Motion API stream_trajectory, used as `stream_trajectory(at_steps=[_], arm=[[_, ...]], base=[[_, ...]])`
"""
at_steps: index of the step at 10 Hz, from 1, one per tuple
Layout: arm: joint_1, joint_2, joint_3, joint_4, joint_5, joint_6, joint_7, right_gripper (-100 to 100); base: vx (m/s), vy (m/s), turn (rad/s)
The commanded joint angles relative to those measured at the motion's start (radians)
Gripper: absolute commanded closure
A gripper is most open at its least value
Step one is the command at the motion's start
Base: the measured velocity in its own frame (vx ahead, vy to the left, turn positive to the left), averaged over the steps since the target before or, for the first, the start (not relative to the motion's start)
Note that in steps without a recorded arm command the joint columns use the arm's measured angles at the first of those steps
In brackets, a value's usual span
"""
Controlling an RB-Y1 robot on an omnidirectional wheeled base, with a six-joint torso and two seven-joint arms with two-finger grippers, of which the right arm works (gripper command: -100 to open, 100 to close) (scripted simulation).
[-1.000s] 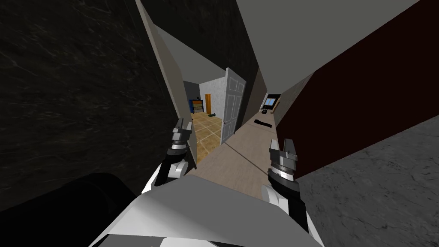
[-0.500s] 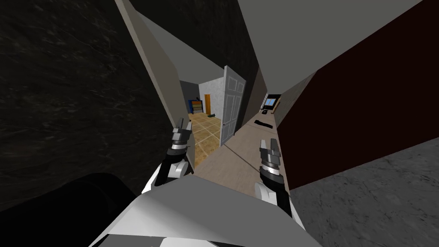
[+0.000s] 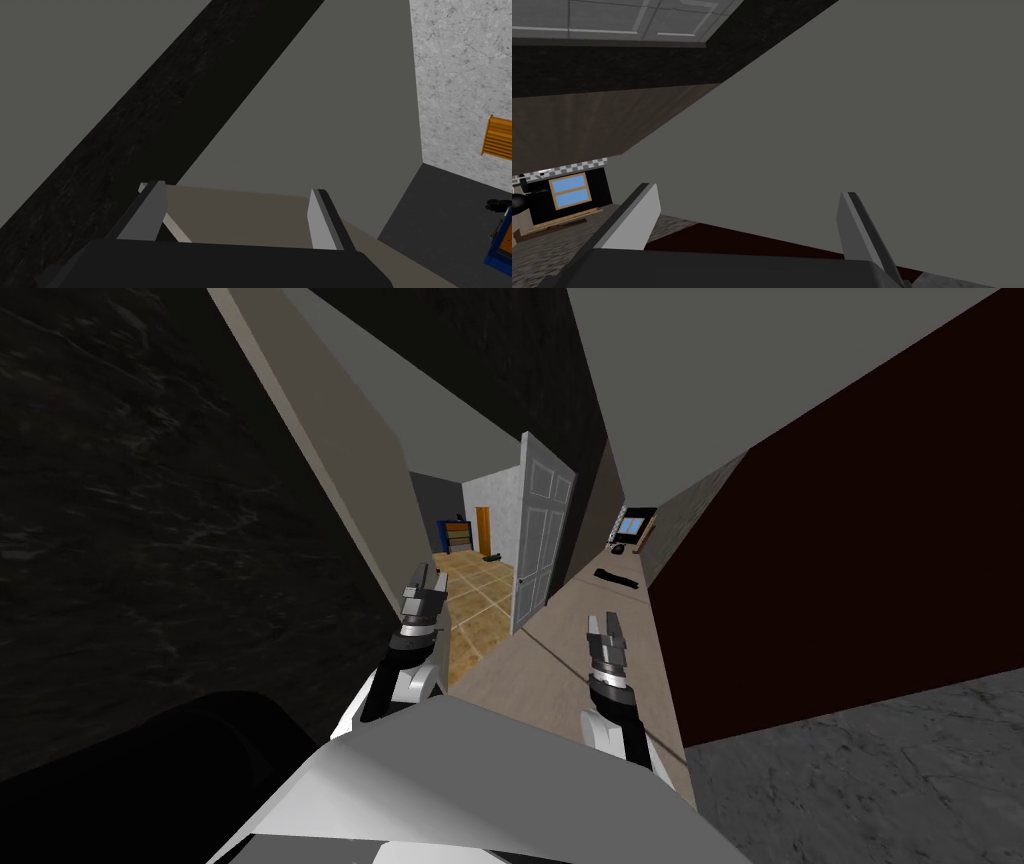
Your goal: Push the door open
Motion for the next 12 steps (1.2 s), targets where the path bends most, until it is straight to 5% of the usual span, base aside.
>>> stream_trajectory(at_steps=[1,12], arm=[[-0.018,-0.011,0.026,0.034,-0.003,0.002,-0.009,-100],[-0.108,-0.040,0.205,0.258,-0.008,-0.024,-0.046,-100]], base=[[0.173,-0.020,0.000],[0.141,-0.027,0.001]])
